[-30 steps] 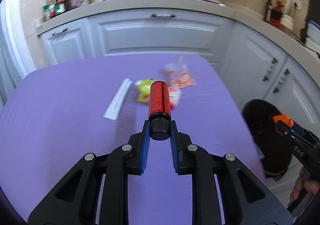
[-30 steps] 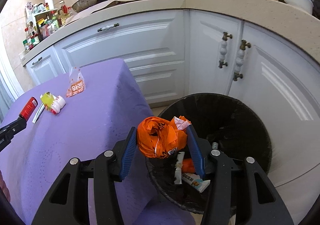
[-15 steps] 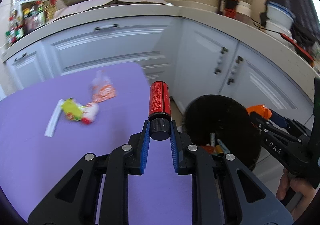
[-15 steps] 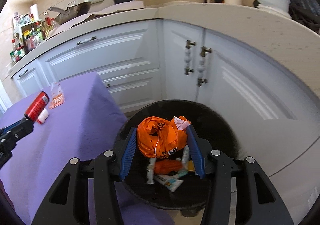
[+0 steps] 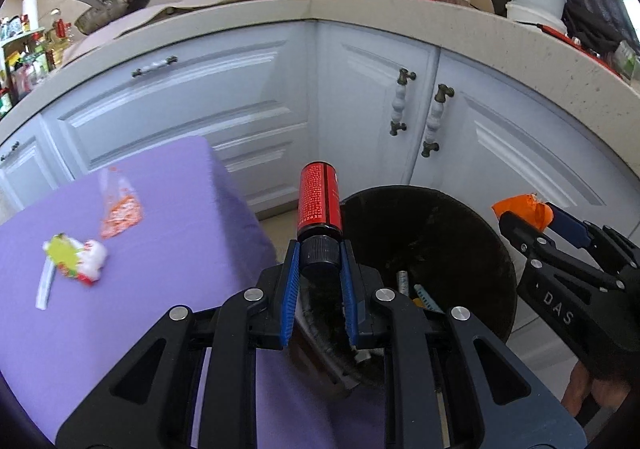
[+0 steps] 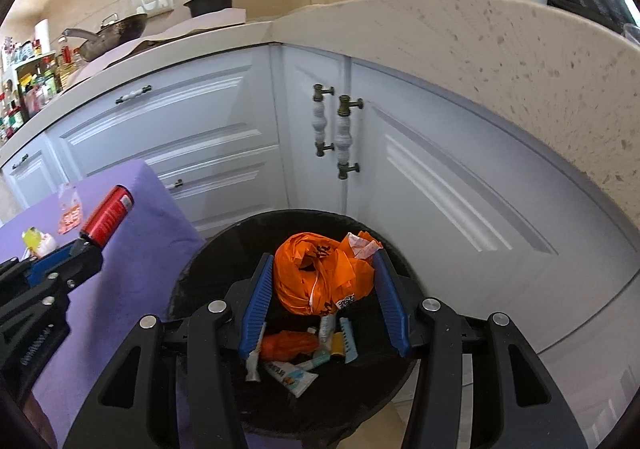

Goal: Collect trash
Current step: 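Carry the red can over the black bin and open both tools to drop the items, then move both tools back over the table toward the white bottle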

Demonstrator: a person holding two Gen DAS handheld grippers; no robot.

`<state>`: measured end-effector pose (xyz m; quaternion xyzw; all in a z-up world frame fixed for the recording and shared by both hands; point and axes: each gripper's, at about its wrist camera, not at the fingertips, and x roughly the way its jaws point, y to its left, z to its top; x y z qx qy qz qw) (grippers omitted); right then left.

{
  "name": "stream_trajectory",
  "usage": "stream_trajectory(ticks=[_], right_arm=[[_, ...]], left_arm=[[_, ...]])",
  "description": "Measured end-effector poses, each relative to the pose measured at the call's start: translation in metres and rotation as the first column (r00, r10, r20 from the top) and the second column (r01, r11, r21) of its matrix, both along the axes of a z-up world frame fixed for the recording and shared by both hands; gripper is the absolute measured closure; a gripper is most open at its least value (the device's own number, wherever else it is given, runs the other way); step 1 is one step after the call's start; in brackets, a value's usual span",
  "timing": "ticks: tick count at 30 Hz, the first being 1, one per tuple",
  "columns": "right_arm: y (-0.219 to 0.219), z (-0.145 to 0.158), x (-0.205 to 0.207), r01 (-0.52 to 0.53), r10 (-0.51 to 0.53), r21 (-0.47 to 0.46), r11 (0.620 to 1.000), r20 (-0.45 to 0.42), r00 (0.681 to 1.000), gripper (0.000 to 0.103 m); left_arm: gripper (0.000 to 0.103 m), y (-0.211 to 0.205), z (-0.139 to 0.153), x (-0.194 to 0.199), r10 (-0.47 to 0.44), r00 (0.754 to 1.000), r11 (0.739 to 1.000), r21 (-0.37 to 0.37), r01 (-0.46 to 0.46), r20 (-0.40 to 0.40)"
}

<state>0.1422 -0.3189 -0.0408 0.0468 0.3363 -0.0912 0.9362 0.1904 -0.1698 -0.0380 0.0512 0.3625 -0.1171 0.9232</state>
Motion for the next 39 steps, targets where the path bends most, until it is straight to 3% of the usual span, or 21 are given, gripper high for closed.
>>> stream_trajectory(ticks=[2, 4, 5, 6, 9, 12, 16, 26, 31, 39], right_arm=[[-0.005, -0.003, 0.003, 0.019, -0.019, 0.0, 1.0, 0.006, 1.0, 0.049], [-0.01, -0.007, 0.006, 0.035, -0.035, 0.009, 0.999, 0.0, 0.999, 0.037], [-0.012, -0.009, 0.006, 0.043, -0.043, 0.011, 0.999, 0.001, 0.999, 0.034], [-0.014, -0.01, 0.007, 0.052, -0.052, 0.013, 0.999, -0.002, 0.999, 0.034], [-0.016, -0.011, 0.006, 0.063, -0.063, 0.018, 0.998, -0.005, 0.998, 0.034], [-0.015, -0.01, 0.005, 0.062, -0.062, 0.017, 0.998, -0.004, 0.998, 0.034], [-0.012, -0.008, 0.004, 0.056, -0.056, 0.02, 0.998, -0.001, 0.998, 0.034], [0.047, 0.007, 0.012, -0.089, 0.088, 0.051, 0.995, 0.023, 0.996, 0.034], [0.096, 0.016, 0.019, -0.199, 0.197, 0.06, 0.978, 0.04, 0.98, 0.034], [0.17, 0.024, 0.032, -0.345, 0.343, 0.064, 0.936, 0.034, 0.939, 0.034]], left_arm=[[0.083, -0.008, -0.005, 0.006, -0.011, 1.0, 1.0, 0.01, 0.011, -0.011], [0.073, -0.015, -0.009, 0.011, -0.013, 1.0, 1.0, 0.026, 0.013, -0.009], [0.062, -0.016, -0.01, 0.012, -0.012, 1.0, 0.999, 0.033, 0.012, -0.008], [0.054, -0.017, -0.01, 0.013, -0.008, 1.0, 0.999, 0.034, 0.009, -0.006], [0.051, -0.014, -0.008, 0.014, 0.0, 1.0, 1.0, 0.024, 0.001, -0.007], [0.04, -0.006, -0.004, 0.011, 0.018, 1.0, 0.999, 0.027, -0.018, 0.006], [0.033, 0.015, 0.003, 0.003, 0.05, 0.999, 0.998, 0.023, -0.05, 0.018], [0.029, 0.102, 0.017, -0.023, 0.199, 0.979, 0.979, 0.033, -0.2, 0.035], [0.027, 0.156, 0.025, -0.035, 0.302, 0.952, 0.952, 0.033, -0.304, 0.051], [0.026, 0.242, 0.028, -0.053, 0.464, 0.884, 0.884, 0.039, -0.467, 0.06]])
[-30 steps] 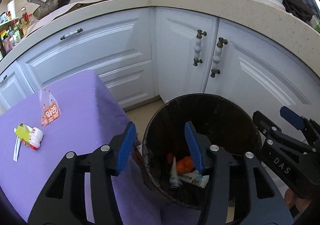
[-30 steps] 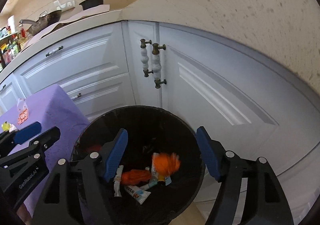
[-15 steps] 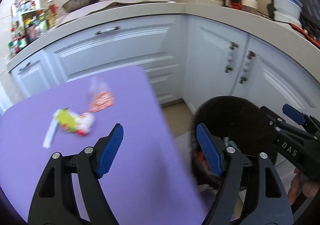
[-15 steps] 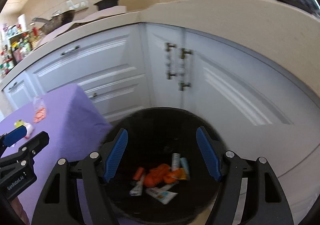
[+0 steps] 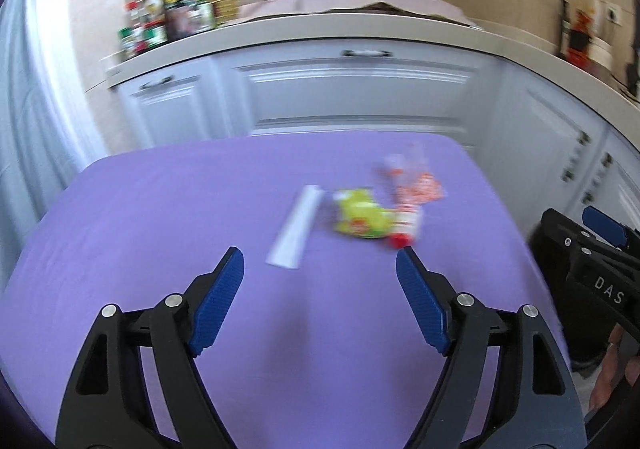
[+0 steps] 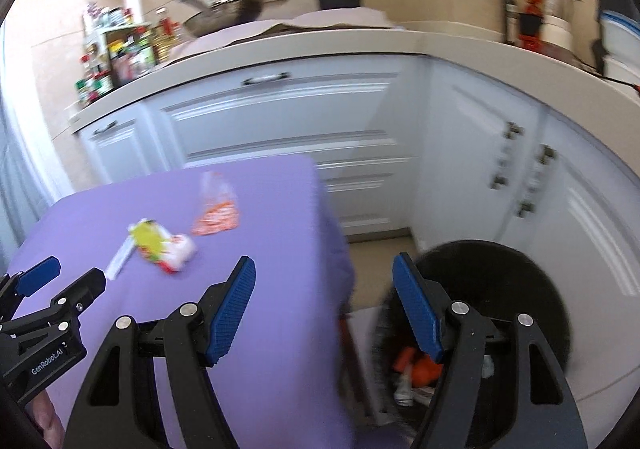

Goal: Collect trash
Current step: 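Move both tools back over the table toward the white bottle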

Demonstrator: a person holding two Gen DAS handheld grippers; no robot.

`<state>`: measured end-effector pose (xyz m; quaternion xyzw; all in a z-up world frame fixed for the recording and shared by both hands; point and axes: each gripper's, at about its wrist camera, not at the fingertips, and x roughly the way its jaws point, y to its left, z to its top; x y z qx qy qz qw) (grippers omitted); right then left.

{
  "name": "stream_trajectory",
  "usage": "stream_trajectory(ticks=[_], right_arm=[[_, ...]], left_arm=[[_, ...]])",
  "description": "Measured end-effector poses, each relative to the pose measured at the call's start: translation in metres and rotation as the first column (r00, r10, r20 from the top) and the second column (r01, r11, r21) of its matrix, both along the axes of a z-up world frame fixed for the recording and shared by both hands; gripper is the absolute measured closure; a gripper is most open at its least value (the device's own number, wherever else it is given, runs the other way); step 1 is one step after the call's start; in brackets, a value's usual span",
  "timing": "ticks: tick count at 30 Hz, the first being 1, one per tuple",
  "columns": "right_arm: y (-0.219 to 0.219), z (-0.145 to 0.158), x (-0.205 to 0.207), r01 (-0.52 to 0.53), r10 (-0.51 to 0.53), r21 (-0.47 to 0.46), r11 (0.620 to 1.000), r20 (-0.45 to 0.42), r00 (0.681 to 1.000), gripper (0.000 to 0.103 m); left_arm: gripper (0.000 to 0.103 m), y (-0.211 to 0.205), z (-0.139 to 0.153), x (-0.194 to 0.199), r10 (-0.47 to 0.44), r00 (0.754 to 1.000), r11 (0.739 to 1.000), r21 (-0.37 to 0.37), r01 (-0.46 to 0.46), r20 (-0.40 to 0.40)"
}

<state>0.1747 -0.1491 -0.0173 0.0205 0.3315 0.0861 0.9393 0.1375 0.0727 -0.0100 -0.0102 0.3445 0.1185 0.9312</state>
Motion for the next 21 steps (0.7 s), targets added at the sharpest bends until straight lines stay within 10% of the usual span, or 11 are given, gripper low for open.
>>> stream_trajectory(ticks=[21], right_arm=[[0.12, -0.028, 0.049, -0.108, 0.099, -0.065, 0.992, -0.125, 0.987, 0.046]], left_arm=[[0.025, 0.109, -0.014, -0.018, 0.18, 0.983, 0.983, -0.045, -0.18, -0.024]])
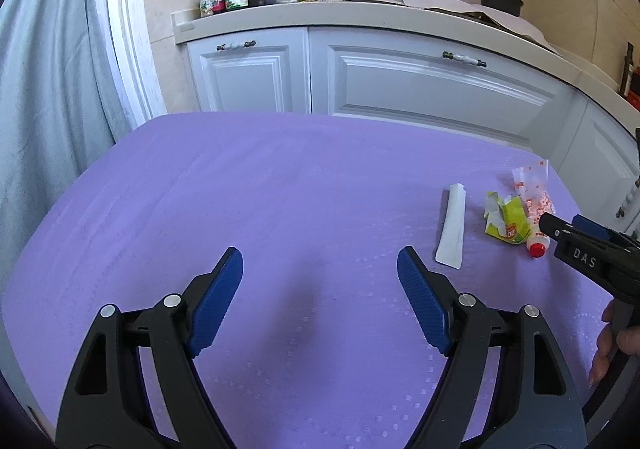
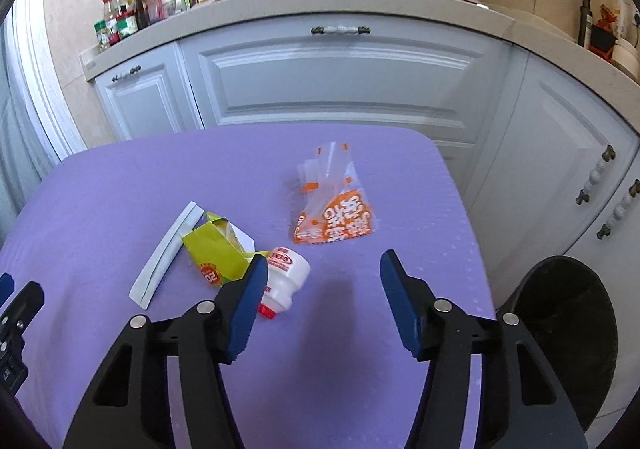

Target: Collect trash

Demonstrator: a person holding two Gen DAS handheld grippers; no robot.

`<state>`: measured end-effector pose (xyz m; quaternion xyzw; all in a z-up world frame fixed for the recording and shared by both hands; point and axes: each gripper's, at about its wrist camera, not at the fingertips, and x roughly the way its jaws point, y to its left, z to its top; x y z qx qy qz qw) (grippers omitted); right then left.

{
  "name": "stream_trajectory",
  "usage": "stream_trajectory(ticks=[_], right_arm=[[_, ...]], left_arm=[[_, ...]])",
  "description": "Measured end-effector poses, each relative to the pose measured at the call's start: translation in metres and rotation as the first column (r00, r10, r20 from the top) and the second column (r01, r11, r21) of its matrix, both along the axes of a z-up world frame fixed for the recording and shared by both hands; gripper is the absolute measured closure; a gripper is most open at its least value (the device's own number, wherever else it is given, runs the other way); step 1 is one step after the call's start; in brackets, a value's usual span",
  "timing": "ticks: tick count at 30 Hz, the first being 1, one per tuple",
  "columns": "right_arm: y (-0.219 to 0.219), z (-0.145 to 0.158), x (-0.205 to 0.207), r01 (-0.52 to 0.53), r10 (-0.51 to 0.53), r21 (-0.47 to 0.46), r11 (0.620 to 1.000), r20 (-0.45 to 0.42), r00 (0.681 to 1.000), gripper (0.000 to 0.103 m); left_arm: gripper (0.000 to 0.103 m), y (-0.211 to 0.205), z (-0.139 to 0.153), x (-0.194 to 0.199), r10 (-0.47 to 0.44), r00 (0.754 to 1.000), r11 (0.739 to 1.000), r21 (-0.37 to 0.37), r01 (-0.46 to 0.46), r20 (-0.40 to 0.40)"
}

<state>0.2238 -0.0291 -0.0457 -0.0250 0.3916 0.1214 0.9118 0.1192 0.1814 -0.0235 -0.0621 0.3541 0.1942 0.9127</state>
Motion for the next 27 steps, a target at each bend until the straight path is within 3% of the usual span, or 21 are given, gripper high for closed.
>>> stream_trajectory(ticks=[4, 10, 15, 17, 27], right_arm=[[0.007, -0.001, 0.004, -0.01, 0.01, -0.004, 1.0, -0.018, 1.0, 0.049], [0.014, -0.005, 0.007, -0.039, 0.039, -0.013, 0.999, -0.052, 0.998, 0.064], [0.015, -0.012, 0.008, -0.047, 0.046, -0.014, 0.999, -0.074, 0.996, 0.065], [0.013, -0.014, 0.007, -0.051, 0.05, -0.011, 0.999, -0.079, 0.996, 0.076], [-0.009, -0.01, -0.007, -0.028, 0.028, -0.016, 0.999, -0.038, 0.999, 0.076]], left_arm=[[0.025, 0.002, -0.003, 0.001, -0.007, 1.0, 1.0, -0.012, 0.007, -0.001], [0.025, -0.002, -0.005, 0.006, -0.024, 1.0, 0.999, -0.023, 0.024, -0.001], [0.025, -0.01, -0.007, 0.012, -0.044, 0.999, 0.998, -0.033, 0.044, -0.003], [0.025, -0.015, -0.008, 0.016, -0.055, 0.998, 0.998, -0.031, 0.055, -0.007], [0.025, -0.044, -0.015, 0.043, -0.1, 0.995, 0.995, 0.004, 0.1, -0.031]])
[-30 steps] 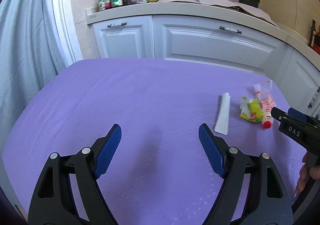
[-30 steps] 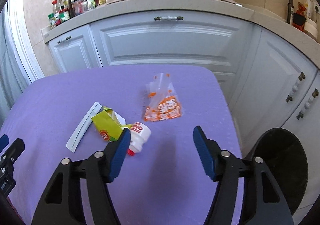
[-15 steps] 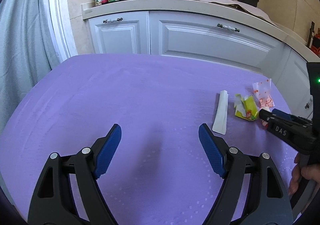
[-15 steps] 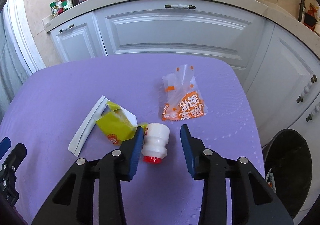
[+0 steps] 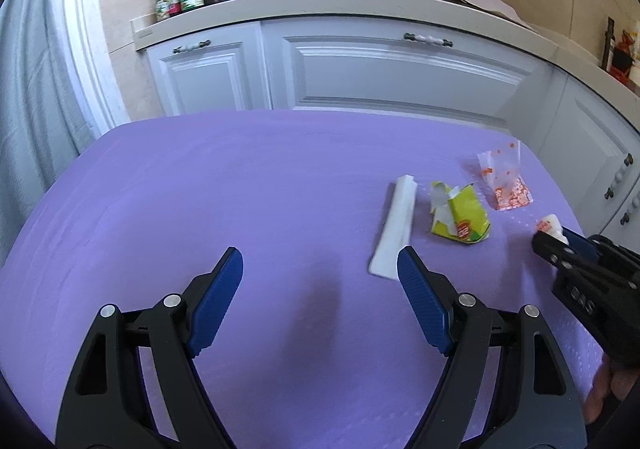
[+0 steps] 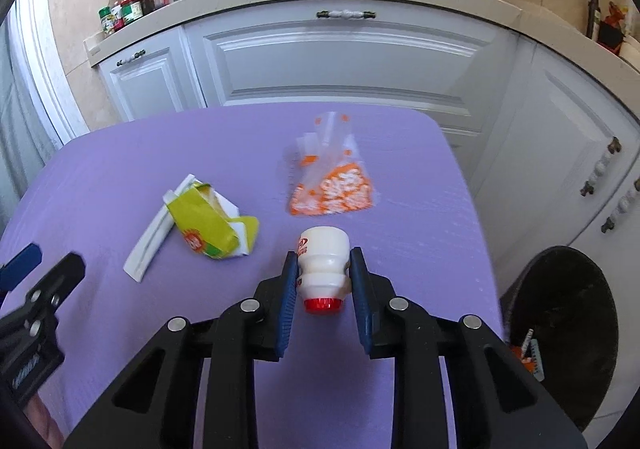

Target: Collect trash

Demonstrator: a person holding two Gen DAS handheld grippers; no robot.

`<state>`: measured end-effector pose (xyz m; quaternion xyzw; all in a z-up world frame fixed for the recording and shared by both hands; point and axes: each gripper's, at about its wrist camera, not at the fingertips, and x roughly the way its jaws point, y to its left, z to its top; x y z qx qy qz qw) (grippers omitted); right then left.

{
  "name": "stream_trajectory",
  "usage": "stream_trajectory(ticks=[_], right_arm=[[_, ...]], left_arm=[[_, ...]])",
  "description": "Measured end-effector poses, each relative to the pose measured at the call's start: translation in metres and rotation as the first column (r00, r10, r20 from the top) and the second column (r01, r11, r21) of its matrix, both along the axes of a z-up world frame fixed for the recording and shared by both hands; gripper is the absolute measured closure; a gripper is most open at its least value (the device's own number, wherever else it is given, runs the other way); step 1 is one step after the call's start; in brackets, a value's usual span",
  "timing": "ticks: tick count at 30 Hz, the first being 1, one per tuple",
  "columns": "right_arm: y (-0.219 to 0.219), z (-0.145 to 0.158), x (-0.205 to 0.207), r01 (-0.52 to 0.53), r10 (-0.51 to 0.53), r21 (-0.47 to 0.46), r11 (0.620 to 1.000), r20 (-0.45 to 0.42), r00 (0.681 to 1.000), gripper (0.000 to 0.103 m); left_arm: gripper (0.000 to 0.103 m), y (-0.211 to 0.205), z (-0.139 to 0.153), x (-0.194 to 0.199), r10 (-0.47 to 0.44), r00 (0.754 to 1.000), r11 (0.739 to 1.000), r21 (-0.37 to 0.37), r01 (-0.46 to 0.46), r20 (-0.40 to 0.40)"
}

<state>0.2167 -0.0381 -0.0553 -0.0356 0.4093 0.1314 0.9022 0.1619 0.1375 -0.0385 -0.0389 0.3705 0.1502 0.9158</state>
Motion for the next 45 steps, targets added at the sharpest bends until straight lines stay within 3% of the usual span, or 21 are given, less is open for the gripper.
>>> stream_trajectory(ticks=[5, 9, 15, 17, 23, 45], right_arm=[[-0.015, 0.0, -0.004, 0.018, -0.018, 0.001, 1.0, 0.008, 1.0, 0.076], [-0.028, 0.002, -0.006, 0.029, -0.029, 0.006, 1.0, 0.019, 0.999, 0.076], [-0.042, 0.002, -0.008, 0.036, -0.037, 0.024, 0.999, 0.019, 0.999, 0.076], [-0.045, 0.002, -0.008, 0.036, -0.037, 0.031, 0.999, 0.019, 0.999, 0.076], [-0.05, 0.002, -0.008, 0.038, -0.039, 0.042, 0.998, 0.02, 0.999, 0.076], [-0.057, 0.005, -0.024, 0.05, -0.05, 0.018, 0.999, 0.035, 0.998, 0.076]], left_arm=[[0.026, -0.01, -0.008, 0.021, -0.024, 0.999, 0.999, 0.025, 0.025, -0.036], [0.039, -0.016, -0.019, 0.037, -0.042, 0.995, 0.999, 0.024, 0.044, -0.094], [0.04, -0.02, -0.029, 0.052, -0.066, 0.987, 0.998, 0.003, 0.067, -0.147], [0.045, -0.022, -0.029, 0.053, -0.072, 0.987, 0.997, 0.006, 0.074, -0.146], [0.08, -0.031, -0.029, 0.054, -0.128, 0.982, 0.992, -0.005, 0.128, -0.14], [0.083, -0.023, -0.015, 0.011, -0.101, 0.99, 0.995, -0.026, 0.099, -0.096]])
